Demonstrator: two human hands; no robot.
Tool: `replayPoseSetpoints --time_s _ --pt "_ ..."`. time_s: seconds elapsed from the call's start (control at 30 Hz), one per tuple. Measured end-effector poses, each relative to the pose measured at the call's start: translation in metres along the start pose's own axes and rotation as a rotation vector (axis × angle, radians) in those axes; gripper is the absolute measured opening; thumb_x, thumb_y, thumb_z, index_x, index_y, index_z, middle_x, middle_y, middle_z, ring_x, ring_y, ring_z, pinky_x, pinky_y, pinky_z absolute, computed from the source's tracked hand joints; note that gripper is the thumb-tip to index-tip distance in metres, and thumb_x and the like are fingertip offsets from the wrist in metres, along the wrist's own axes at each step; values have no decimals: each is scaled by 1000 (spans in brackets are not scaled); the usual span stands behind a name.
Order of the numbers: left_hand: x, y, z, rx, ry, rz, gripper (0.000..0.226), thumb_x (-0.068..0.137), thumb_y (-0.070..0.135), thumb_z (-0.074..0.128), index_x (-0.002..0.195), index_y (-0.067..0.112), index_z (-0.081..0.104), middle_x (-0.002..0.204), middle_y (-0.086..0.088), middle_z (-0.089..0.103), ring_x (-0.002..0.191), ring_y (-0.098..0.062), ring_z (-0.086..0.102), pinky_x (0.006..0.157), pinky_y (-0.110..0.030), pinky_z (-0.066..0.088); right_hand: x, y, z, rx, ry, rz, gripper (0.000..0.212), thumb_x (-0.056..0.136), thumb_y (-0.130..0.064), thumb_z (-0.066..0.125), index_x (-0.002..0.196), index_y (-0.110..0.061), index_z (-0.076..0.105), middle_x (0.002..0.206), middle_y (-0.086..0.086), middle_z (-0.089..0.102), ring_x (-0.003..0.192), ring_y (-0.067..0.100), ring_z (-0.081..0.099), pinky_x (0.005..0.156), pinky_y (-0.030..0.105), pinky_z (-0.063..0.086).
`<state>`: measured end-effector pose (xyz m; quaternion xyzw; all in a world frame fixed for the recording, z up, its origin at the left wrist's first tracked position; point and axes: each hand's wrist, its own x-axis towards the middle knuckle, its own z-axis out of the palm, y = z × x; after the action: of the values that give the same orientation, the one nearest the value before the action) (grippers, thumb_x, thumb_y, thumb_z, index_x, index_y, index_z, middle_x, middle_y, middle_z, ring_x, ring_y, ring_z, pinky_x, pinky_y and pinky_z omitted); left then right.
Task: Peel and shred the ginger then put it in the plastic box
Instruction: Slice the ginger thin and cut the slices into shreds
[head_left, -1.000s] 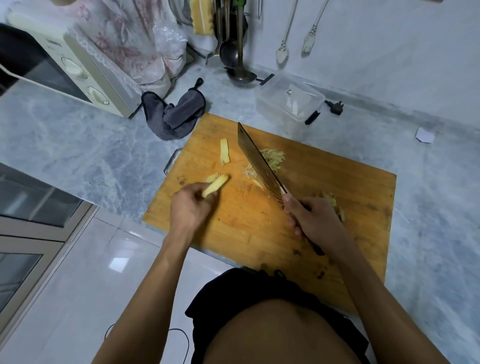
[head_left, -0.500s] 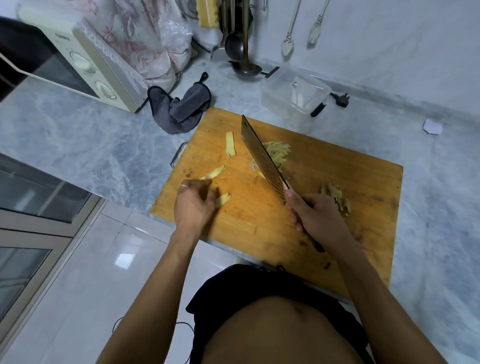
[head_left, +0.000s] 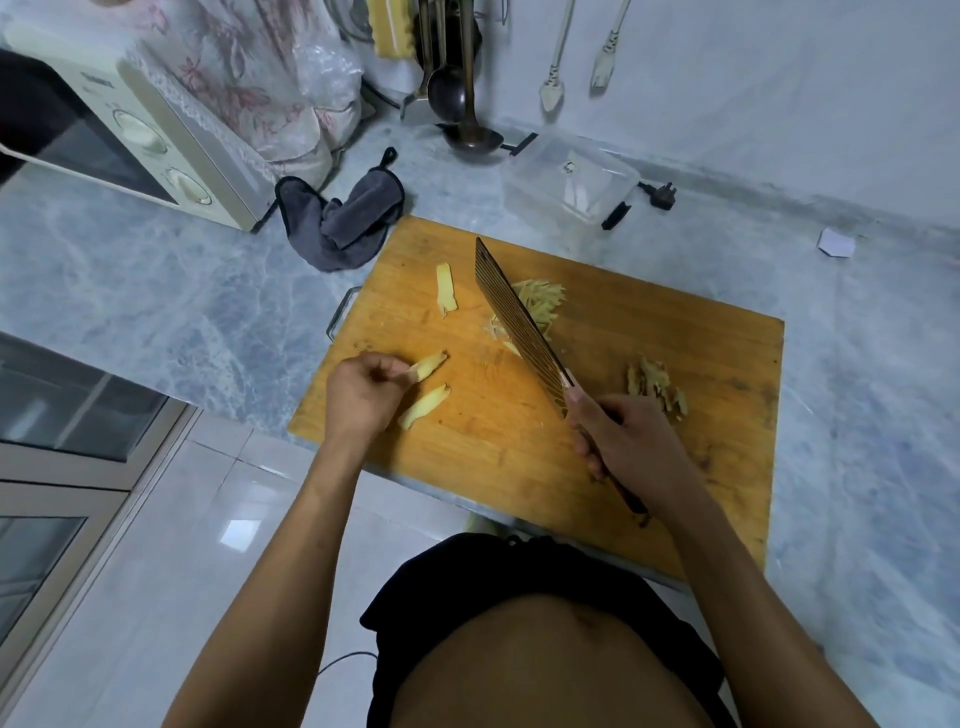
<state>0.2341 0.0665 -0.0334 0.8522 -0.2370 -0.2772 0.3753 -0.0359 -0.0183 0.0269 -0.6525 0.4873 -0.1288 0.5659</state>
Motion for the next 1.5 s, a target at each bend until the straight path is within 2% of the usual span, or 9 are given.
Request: replayPoseSetpoints --time_s 0.13,0.3,0.4,0.57,0.73,0.9,1.17,1.4,1.5 --pt "-26 -16 3 -21 2 -47 14 81 16 79 75 27 73 79 13 71 74 3 61 78 -19 48 -2 2 4 -10 -4 11 56 98 -50 53 79 1 67 61 3 64 51 16 57 55 31 50" --pt "-34 -23 10 227 -1 65 19 85 21 73 103 18 77 103 -2 74 89 -20 67 74 -20 43 -1 1 14 -34 -36 28 59 98 -52 52 79 2 67 60 4 64 51 18 56 52 30 47" --pt "-35 -18 12 294 -53 81 22 86 25 73 106 19 77 102 0 75 92 -20 69 74 -19 44 0 3 17 -49 -43 20 62 97 -54 52 77 2 67 61 12 66 50 20 56 54 32 47" --pt "-38 -18 22 59 25 -106 14 80 24 81 91 17 78 88 5 74 86 -14 68 82 -23 51 0 2 19 -47 -59 33 58 97 -53 53 77 0 66 58 3 64 49 17 56 54 30 47" --pt "-34 -9 40 -115 78 -244 17 78 28 84 70 19 72 72 3 71 69 -15 66 72 -24 51 -1 2 20 -70 -77 39 56 98 -52 52 76 -3 66 57 2 64 48 16 55 53 30 46" --pt "-30 -7 50 -207 39 -308 15 80 23 82 72 14 73 69 -4 73 62 -18 68 76 -38 60 -2 4 20 -146 -119 30 61 98 -52 52 78 4 65 58 3 65 48 16 56 54 30 47" --pt "-25 -2 57 -192 -26 -243 14 84 16 76 71 17 73 65 -3 72 60 -17 67 77 -38 61 4 3 19 -211 -148 23 62 99 -52 50 78 4 66 60 7 66 49 17 57 56 33 49" --pt "-23 -4 44 -68 7 -1 11 90 14 65 92 13 76 86 6 72 84 -9 66 72 -6 42 5 7 17 -268 -153 33 60 99 -53 48 77 0 67 57 0 65 49 12 58 56 31 49" --pt "-4 1 36 -29 39 74 16 93 12 61 99 11 75 93 3 72 87 -9 65 80 -13 43 4 5 11 -219 -135 38 60 99 -52 49 80 1 67 58 0 66 50 14 58 55 31 48"
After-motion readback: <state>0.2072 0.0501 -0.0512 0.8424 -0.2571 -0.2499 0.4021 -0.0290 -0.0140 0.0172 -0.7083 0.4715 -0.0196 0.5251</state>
